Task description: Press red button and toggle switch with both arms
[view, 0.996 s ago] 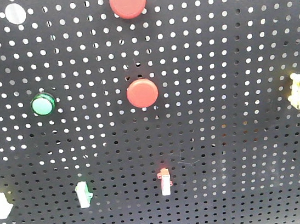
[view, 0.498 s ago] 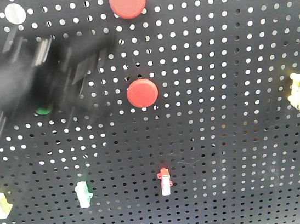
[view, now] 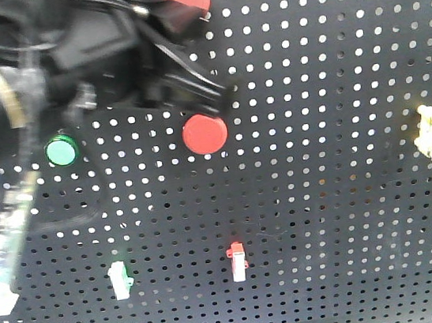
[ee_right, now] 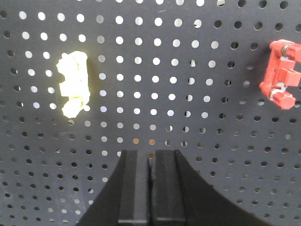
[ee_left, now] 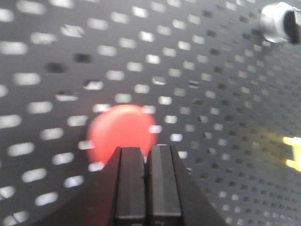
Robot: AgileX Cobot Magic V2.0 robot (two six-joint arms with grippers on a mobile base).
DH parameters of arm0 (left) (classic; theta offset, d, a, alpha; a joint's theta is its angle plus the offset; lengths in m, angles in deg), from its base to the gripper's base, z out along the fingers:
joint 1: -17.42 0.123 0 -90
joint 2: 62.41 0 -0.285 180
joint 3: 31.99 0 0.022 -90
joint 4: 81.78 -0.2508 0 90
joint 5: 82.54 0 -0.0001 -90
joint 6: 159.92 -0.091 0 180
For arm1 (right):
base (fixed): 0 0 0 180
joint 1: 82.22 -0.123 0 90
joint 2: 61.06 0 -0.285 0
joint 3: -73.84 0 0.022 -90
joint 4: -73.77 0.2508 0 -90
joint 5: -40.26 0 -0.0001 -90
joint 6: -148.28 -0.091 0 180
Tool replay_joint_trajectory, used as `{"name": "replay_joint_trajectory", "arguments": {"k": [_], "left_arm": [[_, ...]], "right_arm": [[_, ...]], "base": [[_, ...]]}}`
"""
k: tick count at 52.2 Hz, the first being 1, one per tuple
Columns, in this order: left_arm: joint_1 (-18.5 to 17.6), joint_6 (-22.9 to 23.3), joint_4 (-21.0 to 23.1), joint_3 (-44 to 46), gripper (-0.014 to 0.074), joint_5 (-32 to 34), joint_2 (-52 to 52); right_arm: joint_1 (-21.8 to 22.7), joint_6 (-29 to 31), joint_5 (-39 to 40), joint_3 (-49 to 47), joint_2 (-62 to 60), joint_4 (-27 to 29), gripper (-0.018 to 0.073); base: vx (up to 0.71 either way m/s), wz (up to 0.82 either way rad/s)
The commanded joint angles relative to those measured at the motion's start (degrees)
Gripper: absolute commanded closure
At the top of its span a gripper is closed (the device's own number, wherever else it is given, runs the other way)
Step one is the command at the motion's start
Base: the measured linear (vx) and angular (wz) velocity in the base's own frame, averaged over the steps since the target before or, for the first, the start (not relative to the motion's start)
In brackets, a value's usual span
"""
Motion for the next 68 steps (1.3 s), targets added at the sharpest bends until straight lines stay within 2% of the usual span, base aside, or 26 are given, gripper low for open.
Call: {"name": "replay_joint_trajectory", "arguments": {"k": [1, 25, 38, 46, 52, 58, 68], "left_arm": [[-0.22, -0.78, -0.01, 2.01, 0.0595, 3.21, -0.85], [-0.22, -0.39, -0.47, 2.27, 0.0595, 6.53, -0.85], [0.08, -0.12, -3.07, 7.17, 0.0595, -0.03, 1.23], [1.06, -0.12, -2.94, 10.23, 0.0595, -4.83, 3.97], [1.13, -0.12, -2.90, 10.43, 0.0595, -5.69, 4.78], [0.34, -0.12, -2.48, 10.43, 0.0595, -4.18, 4.04], [-3.27, -1.29, -0.01, 10.36, 0.0595, -3.89, -1.06]], "right_arm": [[0.35, 0.08, 4.80, -1.64, 0.35, -0.81, 0.0559], [0.35, 0.08, 4.22, -1.64, 0.35, -2.16, 0.0559], [0.35, 0.08, 3.67, -1.64, 0.35, -2.16, 0.0559], [0.35, 0.08, 2.85, -1.64, 0.35, -2.16, 0.0559], [0.35, 0.08, 2.85, -1.64, 0.35, -2.16, 0.0559], [0.35, 0.08, 2.85, -1.64, 0.35, -2.16, 0.0559], [0.35, 0.08, 2.85, -1.64, 0.35, -2.16, 0.0559]], "base": [[0.00, 0.00], [0.00, 0.00], [0.00, 0.00], [0.00, 0.00], [0.00, 0.00], [0.00, 0.00], [0.00, 0.01]]}}
